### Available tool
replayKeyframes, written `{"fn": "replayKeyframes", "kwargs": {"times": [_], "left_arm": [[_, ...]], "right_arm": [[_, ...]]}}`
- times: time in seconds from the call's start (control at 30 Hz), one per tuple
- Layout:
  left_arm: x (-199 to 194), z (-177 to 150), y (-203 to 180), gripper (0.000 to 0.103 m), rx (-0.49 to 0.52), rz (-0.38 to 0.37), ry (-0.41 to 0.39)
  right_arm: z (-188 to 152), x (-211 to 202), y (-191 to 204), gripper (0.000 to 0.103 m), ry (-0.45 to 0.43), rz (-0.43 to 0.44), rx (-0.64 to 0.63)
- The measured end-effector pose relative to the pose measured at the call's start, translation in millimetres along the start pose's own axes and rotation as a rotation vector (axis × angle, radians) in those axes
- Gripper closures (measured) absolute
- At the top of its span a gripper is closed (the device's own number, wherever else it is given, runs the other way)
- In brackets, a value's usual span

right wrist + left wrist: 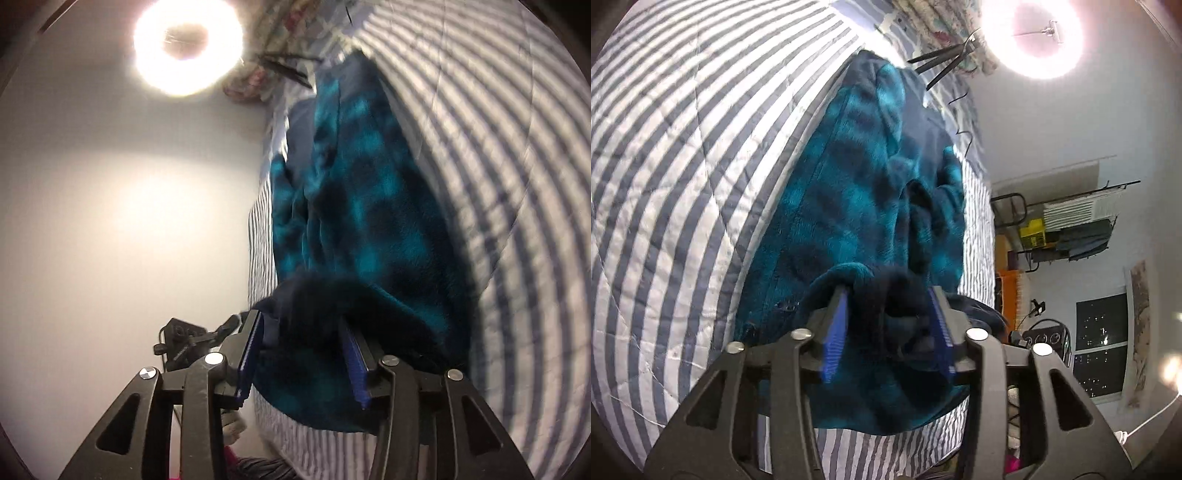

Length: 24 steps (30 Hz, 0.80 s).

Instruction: Fold large clothes

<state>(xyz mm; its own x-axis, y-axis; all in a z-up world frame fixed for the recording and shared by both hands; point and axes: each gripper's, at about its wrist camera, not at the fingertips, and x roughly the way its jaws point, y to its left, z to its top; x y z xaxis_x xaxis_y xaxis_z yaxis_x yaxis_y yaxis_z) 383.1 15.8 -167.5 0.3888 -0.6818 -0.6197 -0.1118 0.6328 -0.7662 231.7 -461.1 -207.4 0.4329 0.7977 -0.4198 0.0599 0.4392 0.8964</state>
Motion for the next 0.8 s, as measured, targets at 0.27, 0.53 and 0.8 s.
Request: {"fn": "replayKeyframes", "kwargs": {"times": [0.27, 0.53, 0.8], "left_arm": [[-6.7, -4.6, -21.3, 0.057, 0.327, 0.185, -0.042], [35.2, -17.3, 7.7, 0.057, 0.365, 0.24, 0.062], [36.9, -25.2, 2.6, 0.091, 0.351, 0.221, 0.069]], "right_arm": [[-16.0, -10.4, 27.1, 0.058, -0.008, -0.268, -0.342], [-28.7, 23.4, 17.9, 0.058, 0.052, -0.427, -0.427], [-37.1, 30.1, 30.1, 0.103, 0.032, -0.469, -0.476]]}}
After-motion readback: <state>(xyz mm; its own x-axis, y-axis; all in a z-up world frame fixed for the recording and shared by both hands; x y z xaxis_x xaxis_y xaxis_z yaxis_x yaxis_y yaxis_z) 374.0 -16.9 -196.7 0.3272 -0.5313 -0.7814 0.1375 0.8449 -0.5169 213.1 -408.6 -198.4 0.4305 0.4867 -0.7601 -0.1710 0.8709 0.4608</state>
